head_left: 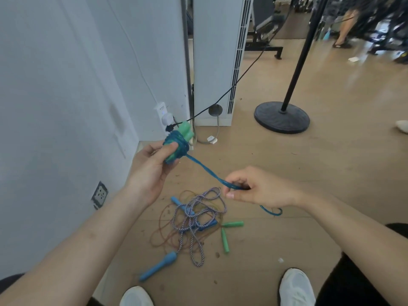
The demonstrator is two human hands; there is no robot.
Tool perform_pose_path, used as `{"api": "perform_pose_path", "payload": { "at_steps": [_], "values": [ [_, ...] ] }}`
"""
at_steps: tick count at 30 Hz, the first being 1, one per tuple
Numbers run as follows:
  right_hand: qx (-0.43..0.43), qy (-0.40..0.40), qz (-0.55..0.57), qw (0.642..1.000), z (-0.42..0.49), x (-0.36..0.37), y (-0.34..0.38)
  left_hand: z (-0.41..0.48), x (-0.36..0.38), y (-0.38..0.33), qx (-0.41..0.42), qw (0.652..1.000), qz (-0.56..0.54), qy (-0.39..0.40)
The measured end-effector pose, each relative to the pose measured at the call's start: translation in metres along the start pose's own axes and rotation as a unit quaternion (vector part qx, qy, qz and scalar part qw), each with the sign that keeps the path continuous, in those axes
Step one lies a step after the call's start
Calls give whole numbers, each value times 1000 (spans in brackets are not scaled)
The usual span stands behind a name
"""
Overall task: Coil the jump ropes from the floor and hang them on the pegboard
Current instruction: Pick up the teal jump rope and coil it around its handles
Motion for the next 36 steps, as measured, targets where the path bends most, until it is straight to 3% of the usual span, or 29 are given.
{"api": "perform_pose_path", "payload": {
  "at_steps": [3, 6, 11, 16, 23, 30, 36],
  "values": [
    [-17, -48, -2, 999, -1, -10, 7, 1, -2, 0, 98, 975, 198, -5],
    [-33, -109, 1, 994, 0, -21, 9, -2, 3, 5, 158, 918, 356, 75],
    [-36, -154, 21, 987, 4, -34, 1, -16, 18, 17, 150, 870, 409, 231],
    [-23, -194, 24, 980, 8, -40, -14, -20, 19, 15, 85, 870, 372, 312],
    [-22, -207, 41, 977, 9, -42, -18, -21, 18, 13, -38, 902, 185, 389],
    [-16, -194, 32, 980, 8, -37, -16, -19, 19, 12, -118, 933, -23, 340],
    [2, -164, 17, 986, 6, -29, -9, -17, 20, 10, -108, 954, -87, 267]
  ]
}}
Point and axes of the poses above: each hand's wrist, its own z-axis towards the middle knuckle, its own x-axis out of the palm, y = z × x, the point moved 4 cm from there along z, towards the middle knuckle, and after that the axes turned 3 degrees about -y, right-handed, at the moved point
